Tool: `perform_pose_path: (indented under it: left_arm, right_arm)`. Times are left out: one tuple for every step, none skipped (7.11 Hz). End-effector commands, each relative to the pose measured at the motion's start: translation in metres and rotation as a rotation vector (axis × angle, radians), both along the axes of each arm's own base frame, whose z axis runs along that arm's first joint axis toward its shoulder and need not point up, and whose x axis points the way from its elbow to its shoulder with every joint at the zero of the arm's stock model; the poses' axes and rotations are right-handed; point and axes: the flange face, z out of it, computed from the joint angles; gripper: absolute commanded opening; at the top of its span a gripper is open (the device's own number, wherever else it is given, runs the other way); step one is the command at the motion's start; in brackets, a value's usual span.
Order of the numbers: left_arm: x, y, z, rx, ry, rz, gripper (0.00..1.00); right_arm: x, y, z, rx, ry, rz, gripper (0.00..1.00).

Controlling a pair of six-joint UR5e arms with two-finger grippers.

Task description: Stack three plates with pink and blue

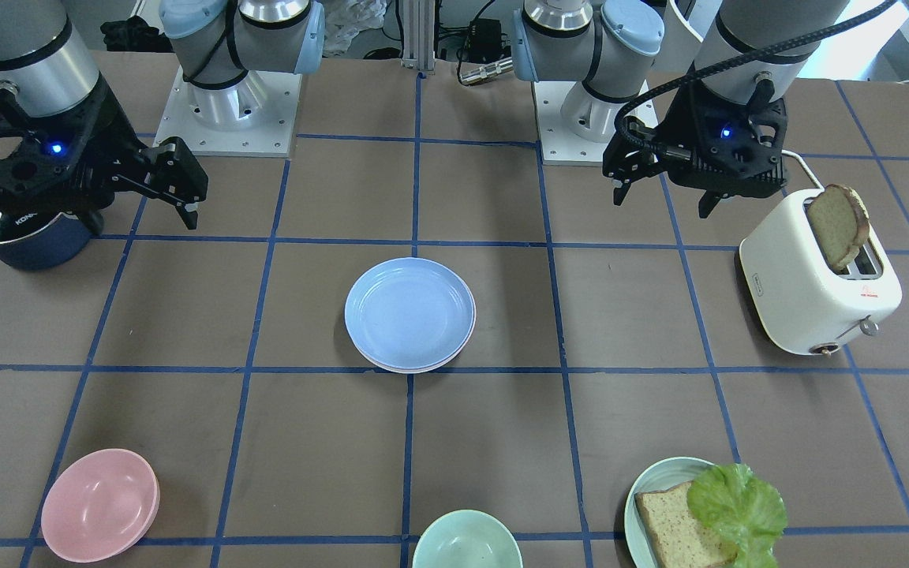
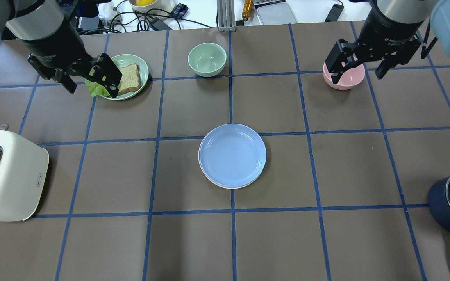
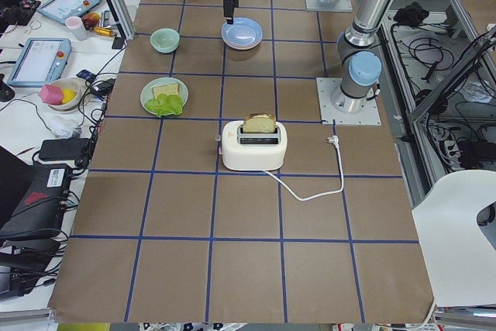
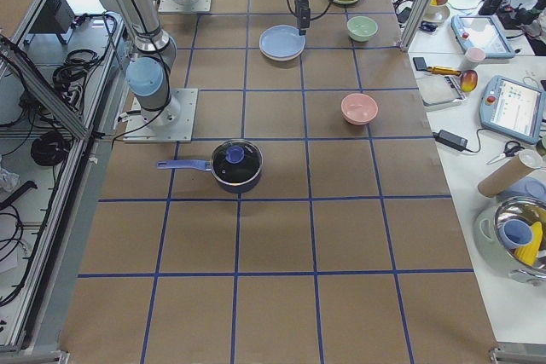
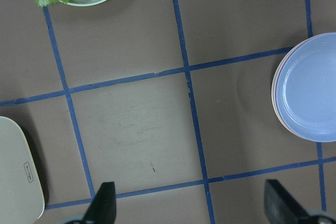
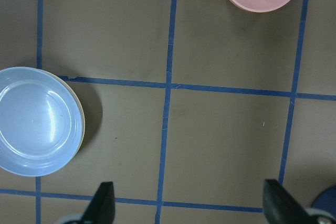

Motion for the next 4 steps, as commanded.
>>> perform_pose_path:
  left_arm:
    - [0.0, 0.0, 0.001, -0.007, 0.0, 0.0, 1.0]
    - [0.0, 0.0, 0.001, -0.005, 0.0, 0.0, 1.0]
    - [0.0, 0.0, 0.002, -0.008, -0.002, 0.0, 1.0]
    - [0.0, 0.0, 0.002, -0.008, -0.002, 0.0, 1.0]
  right_arm:
    - [0.004, 0.002, 0.007, -0.012, -0.013, -0.14, 1.0]
    - [0.017, 0.005, 0.008, -0.011, -0.008, -0.134, 1.0]
    - [0.025, 0.006, 0.013, -0.028, 0.011, -0.119, 1.0]
    - [0.025, 0.0, 0.017, -0.03, 0.015, -0.119, 1.0]
